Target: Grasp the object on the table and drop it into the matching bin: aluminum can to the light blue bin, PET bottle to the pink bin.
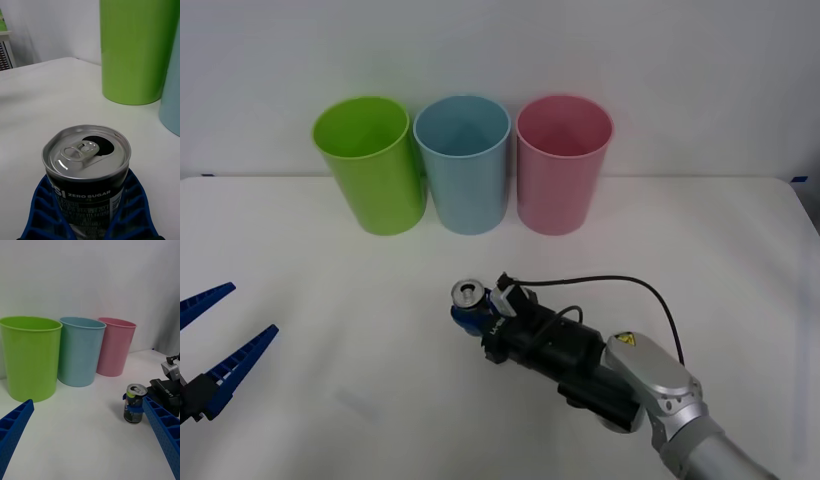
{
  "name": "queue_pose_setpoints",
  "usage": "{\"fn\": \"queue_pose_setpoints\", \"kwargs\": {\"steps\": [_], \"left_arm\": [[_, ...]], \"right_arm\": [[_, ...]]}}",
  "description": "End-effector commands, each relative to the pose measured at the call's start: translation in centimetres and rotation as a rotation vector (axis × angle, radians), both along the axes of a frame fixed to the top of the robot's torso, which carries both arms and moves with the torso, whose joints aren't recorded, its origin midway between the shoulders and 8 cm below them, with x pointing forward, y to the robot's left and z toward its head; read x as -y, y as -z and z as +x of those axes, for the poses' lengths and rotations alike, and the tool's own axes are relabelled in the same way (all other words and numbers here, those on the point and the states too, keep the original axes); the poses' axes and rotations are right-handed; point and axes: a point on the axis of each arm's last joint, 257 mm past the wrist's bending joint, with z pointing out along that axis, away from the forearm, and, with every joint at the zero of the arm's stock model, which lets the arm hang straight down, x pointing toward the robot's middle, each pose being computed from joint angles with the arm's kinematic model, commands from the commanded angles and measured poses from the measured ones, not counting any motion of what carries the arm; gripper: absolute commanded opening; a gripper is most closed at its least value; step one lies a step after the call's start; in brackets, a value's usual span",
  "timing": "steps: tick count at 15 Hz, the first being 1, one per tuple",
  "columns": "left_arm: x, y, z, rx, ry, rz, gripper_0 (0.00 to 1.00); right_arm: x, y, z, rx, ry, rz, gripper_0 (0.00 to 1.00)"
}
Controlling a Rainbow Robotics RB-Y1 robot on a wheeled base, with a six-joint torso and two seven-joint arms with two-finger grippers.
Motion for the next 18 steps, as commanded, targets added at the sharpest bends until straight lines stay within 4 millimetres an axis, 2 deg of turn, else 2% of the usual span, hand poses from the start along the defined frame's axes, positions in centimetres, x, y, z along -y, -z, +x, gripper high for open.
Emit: {"fn": "queue_pose_setpoints", "kwargs": {"steps": [1,3,10,15,18], "left_arm": [[0.0,0.0,0.0,0.0,0.0,0.0,1.0],[0.0,0.0,0.0,0.0,0.0,0.0,1.0],[0.0,0.0,0.0,0.0,0.0,0.0,1.0],[0.0,0.0,0.0,0.0,0.0,0.0,1.0],[0.0,0.0,0.0,0.0,0.0,0.0,1.0]], "right_arm": [[0.4,-0.3,0.0,-0.006,-0.004,0.018,0.0],[0.8,-0.9,-0.3,-0.001,-0.007,0.036,0.0],[5.1,-6.3,-2.8,0.061,0.055,0.121,0.0],[8.1,-11.4,-3.6,0.116,0.104,0.198,0.0],[8.8,-14.4,-3.7,0.105,0.127,0.272,0.0]]}}
